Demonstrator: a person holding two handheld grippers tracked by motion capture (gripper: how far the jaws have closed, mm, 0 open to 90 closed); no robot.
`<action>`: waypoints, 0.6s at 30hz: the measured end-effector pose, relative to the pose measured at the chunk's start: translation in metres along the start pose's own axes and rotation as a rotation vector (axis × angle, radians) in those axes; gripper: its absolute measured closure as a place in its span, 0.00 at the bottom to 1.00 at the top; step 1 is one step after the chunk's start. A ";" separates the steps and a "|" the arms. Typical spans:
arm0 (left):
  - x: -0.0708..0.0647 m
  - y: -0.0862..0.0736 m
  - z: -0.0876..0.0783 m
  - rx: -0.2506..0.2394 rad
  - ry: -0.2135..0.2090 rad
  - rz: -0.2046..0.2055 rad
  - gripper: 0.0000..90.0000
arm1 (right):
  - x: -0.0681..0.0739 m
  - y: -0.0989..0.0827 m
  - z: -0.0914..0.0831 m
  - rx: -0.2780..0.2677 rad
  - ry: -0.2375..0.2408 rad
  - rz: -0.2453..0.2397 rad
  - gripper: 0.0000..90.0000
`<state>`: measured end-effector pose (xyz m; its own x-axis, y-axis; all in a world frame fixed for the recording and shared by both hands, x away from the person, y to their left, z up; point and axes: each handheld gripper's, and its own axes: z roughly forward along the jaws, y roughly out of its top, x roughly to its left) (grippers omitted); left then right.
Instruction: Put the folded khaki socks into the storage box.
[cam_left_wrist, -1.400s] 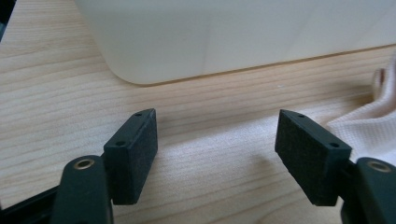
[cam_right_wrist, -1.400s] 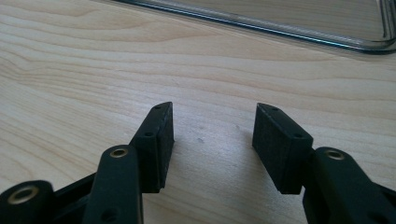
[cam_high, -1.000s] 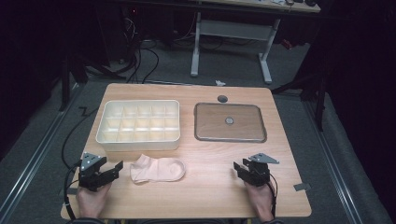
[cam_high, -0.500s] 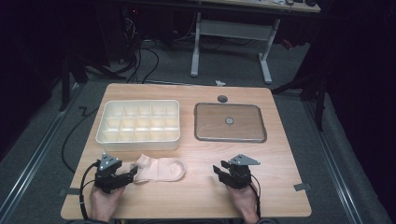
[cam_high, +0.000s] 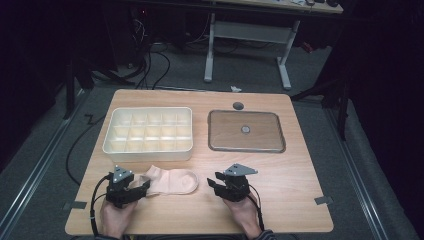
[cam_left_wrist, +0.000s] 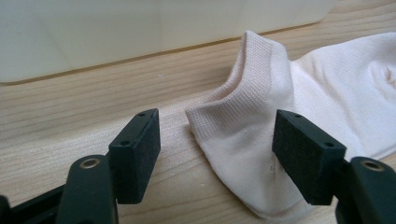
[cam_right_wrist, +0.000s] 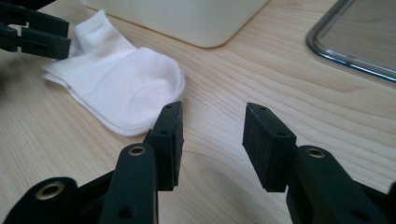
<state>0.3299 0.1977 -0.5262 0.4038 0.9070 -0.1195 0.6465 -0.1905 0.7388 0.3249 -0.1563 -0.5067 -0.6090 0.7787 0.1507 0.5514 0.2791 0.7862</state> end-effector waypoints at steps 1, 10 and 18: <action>0.000 0.000 0.000 0.000 0.002 0.004 0.37 | 0.002 0.001 0.002 0.007 0.004 0.002 0.64; -0.004 0.000 0.004 0.031 0.034 0.036 0.41 | 0.016 0.006 0.025 0.026 0.039 -0.003 0.64; -0.004 -0.001 0.006 0.040 0.037 0.049 0.44 | 0.020 0.007 0.040 0.049 0.021 -0.011 0.66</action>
<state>0.3316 0.1923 -0.5302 0.4121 0.9092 -0.0590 0.6524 -0.2493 0.7157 0.3396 -0.1159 -0.5219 -0.6270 0.7634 0.1554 0.5713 0.3149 0.7579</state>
